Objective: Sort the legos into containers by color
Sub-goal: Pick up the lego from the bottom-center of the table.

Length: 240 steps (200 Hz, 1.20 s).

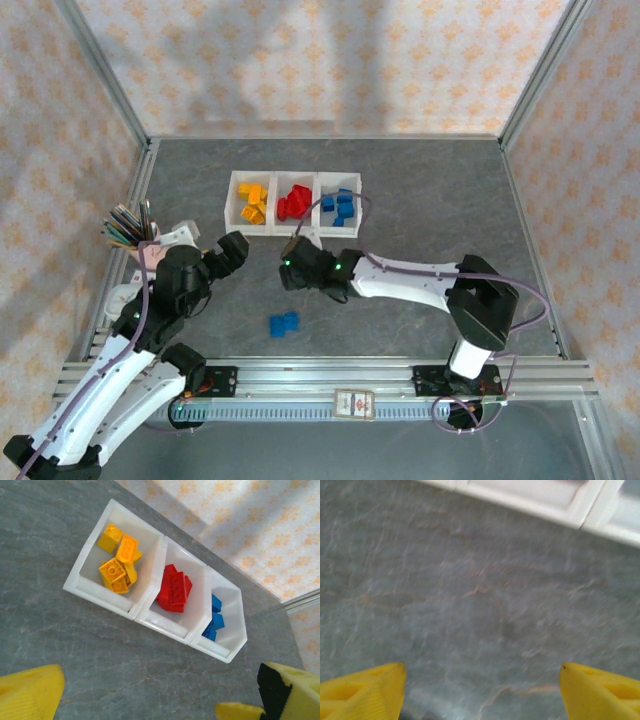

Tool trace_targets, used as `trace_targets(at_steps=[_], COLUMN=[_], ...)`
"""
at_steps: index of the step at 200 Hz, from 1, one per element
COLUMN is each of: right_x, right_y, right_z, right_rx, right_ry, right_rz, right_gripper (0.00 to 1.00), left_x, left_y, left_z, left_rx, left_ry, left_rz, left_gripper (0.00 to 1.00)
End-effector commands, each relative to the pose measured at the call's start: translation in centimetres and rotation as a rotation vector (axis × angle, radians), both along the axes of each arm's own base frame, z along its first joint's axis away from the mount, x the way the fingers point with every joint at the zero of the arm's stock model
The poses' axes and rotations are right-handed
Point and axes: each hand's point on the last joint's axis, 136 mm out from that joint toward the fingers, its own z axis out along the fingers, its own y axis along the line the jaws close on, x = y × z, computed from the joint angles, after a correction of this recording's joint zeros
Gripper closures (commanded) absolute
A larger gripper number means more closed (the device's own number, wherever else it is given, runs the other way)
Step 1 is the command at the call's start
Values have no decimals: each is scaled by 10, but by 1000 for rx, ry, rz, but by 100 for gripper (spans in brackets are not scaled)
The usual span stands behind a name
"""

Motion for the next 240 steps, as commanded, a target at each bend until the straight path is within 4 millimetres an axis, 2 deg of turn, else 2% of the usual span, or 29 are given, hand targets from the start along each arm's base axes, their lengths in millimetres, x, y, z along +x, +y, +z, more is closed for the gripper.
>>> trace_targets(at_steps=[1,54,89,115,165,195,240], right_x=[-21,-58,-76,-82,-84,-83,-81], right_y=[0,16,25,24,19,13,5], right_z=[-6,-28,-46,-60,-72,-72,-68], right_rx=[36,46,27,19,-16,-31,-32], right_ry=[57,133,178,205,219,214,201], right_rz=[-83,-85,-64,-65,-77,-100,-120], right_gripper=[18,14,16,21,33,41,59], left_x=[-10,-16,-16,-15,-14,-13,-11], left_y=[12,15,14,13,12,12,11], left_z=[-16,-24,-27,-29,-30,-30,-30], left_rx=[9,4,7,11,17,17,18], left_ry=[56,80,90,96,102,102,102], left_rz=[48,56,54,51,48,48,43], left_gripper=[0,0,0,0,0,0,0])
